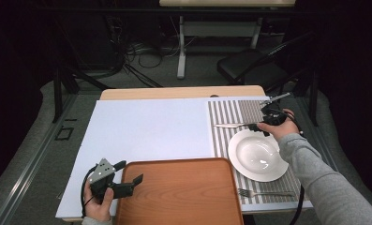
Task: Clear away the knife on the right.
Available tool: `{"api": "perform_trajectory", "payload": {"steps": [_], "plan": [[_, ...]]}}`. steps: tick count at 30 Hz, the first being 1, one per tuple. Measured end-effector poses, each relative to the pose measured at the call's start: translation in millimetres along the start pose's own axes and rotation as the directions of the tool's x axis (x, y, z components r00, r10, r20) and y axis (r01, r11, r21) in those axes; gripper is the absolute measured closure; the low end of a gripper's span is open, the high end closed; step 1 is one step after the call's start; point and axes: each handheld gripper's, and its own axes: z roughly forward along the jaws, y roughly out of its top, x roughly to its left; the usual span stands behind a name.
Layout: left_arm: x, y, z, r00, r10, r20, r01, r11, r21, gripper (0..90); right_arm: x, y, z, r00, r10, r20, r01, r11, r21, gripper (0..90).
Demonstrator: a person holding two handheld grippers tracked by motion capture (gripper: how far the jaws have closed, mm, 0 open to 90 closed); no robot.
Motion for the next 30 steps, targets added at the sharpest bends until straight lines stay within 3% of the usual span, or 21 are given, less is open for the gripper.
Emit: {"api": "perform_trajectory", "payload": {"steps": [3, 11, 20, 26, 30], "plan": [[0.1, -0.1, 0.5, 1.0, -0.002, 0.002, 0.002, 1.0, 0.001, 16.0, -4.4, 6.2, 4.3, 0.9995, 0.03, -0.006, -0.03, 1.0, -0.006, 23.4], [0.0, -0.4, 1.6, 1.0, -0.001, 0.006, 0.001, 1.0, 0.009, 16.0, -10.1, 19.8, 17.9, 0.9988, 0.046, 0.015, -0.046, 0.999, 0.008, 23.2], [1.0, -1.2, 2.6, 0.9999, -0.002, 0.01, 0.002, 0.9999, 0.012, 16.0, -14.8, 27.2, 33.9, 0.9992, 0.031, 0.025, -0.031, 0.999, 0.017, 21.8], [2.1, -2.0, 3.9, 0.9998, -0.002, 0.019, 0.001, 0.9998, 0.019, 16.0, -19.8, 30.5, 46.6, 0.9976, 0.057, 0.039, -0.057, 0.998, 0.02, 20.2], [2.0, -2.0, 4.3, 0.9998, -0.001, 0.021, 0.0, 0.9998, 0.02, 16.0, -20.1, 29.7, 55.1, 0.9985, 0.029, 0.047, -0.031, 0.999, 0.043, 18.8]]}}
